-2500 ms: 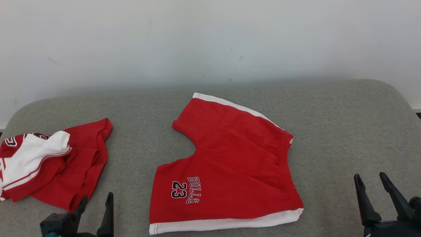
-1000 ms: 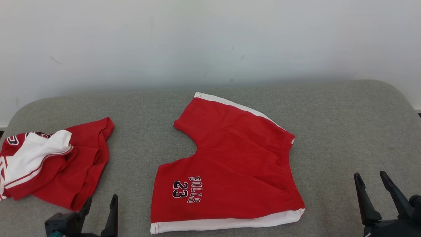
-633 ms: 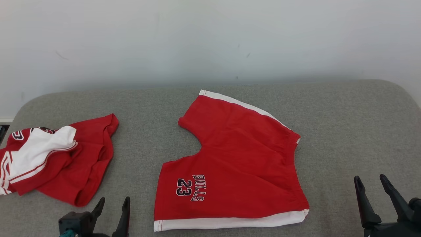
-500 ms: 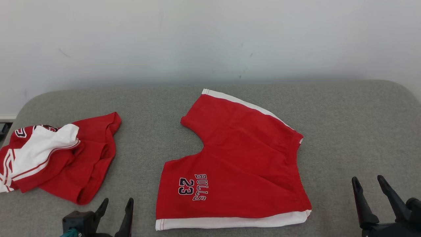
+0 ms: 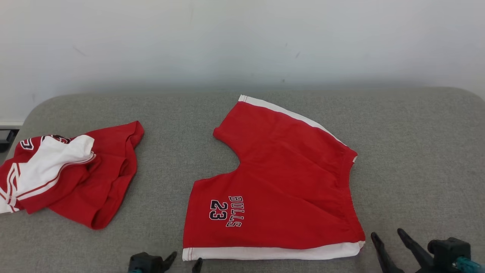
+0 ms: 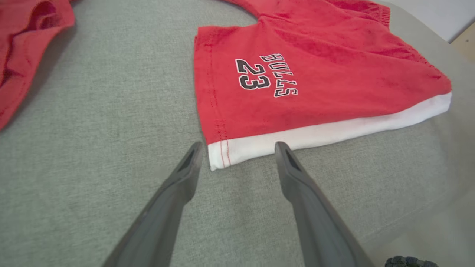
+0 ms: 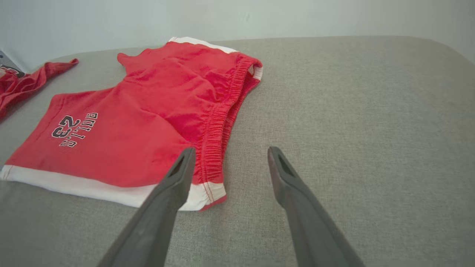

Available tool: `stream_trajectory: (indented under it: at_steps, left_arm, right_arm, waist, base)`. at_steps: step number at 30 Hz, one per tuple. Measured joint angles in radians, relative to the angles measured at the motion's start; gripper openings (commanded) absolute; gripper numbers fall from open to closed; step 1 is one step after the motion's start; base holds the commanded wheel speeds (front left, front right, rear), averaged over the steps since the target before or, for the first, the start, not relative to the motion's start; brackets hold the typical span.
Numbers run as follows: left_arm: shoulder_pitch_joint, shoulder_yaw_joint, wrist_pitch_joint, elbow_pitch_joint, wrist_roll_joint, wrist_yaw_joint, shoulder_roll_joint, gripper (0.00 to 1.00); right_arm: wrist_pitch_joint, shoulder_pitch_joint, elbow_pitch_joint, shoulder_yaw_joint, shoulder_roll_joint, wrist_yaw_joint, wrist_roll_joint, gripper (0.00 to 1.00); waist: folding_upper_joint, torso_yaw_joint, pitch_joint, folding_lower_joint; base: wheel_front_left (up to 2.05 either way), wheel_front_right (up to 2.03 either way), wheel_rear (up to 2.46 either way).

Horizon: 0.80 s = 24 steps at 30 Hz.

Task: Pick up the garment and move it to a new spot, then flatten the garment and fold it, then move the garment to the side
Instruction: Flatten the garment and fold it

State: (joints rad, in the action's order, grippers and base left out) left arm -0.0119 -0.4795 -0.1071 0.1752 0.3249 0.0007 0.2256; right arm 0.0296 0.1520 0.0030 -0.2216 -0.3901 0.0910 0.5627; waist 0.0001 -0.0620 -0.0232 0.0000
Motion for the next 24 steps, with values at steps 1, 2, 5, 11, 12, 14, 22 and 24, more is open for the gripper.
stream_trajectory:
  at_steps: [1, 2, 5, 11, 12, 14, 22, 24]
  left_arm:
    - [-0.003, -0.013, -0.006, 0.011, 0.000, -0.003, -0.006, 1.00]
    - [-0.010, -0.024, -0.013, 0.024, -0.002, -0.011, -0.009, 1.00]
    - [-0.039, -0.027, -0.026, 0.068, -0.010, -0.018, -0.009, 1.00]
    - [-0.091, -0.042, -0.047, 0.151, -0.035, -0.028, -0.018, 1.00]
    - [-0.099, -0.043, -0.052, 0.165, -0.035, -0.029, -0.023, 1.00]
    - [-0.111, -0.044, -0.054, 0.192, -0.034, -0.037, -0.035, 1.00]
    - [-0.160, -0.048, -0.059, 0.307, -0.028, -0.048, -0.067, 1.00]
    - [-0.180, -0.053, -0.058, 0.327, -0.028, -0.055, -0.071, 0.80]
  right_arm:
    - [-0.012, 0.000, 0.008, -0.009, 0.000, -0.005, 0.000, 1.00]
    - [-0.025, -0.005, 0.021, -0.020, 0.002, -0.008, 0.000, 1.00]
    - [-0.064, -0.044, 0.060, -0.063, 0.002, -0.024, -0.004, 1.00]
    - [-0.115, -0.106, 0.155, -0.112, 0.000, -0.049, -0.033, 1.00]
    - [-0.124, -0.109, 0.169, -0.119, 0.003, -0.054, -0.033, 1.00]
    - [-0.134, -0.121, 0.196, -0.131, 0.013, -0.058, -0.033, 1.00]
    - [-0.145, -0.181, 0.298, -0.173, 0.052, -0.082, -0.042, 1.00]
    - [-0.146, -0.192, 0.317, -0.180, 0.055, -0.084, -0.052, 1.00]
  waist:
    - [0.0000, -0.001, -0.004, 0.0000]
    - [-0.0001, -0.002, -0.007, 0.0000]
    - [0.0000, -0.004, -0.016, 0.0000]
    - [0.0000, -0.002, -0.027, 0.0001]
    - [0.0000, -0.003, -0.028, 0.0000]
    - [0.0000, -0.005, -0.030, 0.0001]
    - [0.0000, -0.011, -0.028, 0.0001]
    - [0.0000, -0.011, -0.027, 0.0000]
  base:
    - [0.00, 0.00, 0.00]
    - [0.00, 0.00, 0.00]
    - [0.00, 0.00, 0.00]
    - [0.00, 0.00, 0.00]
    - [0.00, 0.00, 0.00]
    - [0.00, 0.00, 0.00]
    - [0.00, 0.00, 0.00]
    - [0.00, 0.00, 0.00]
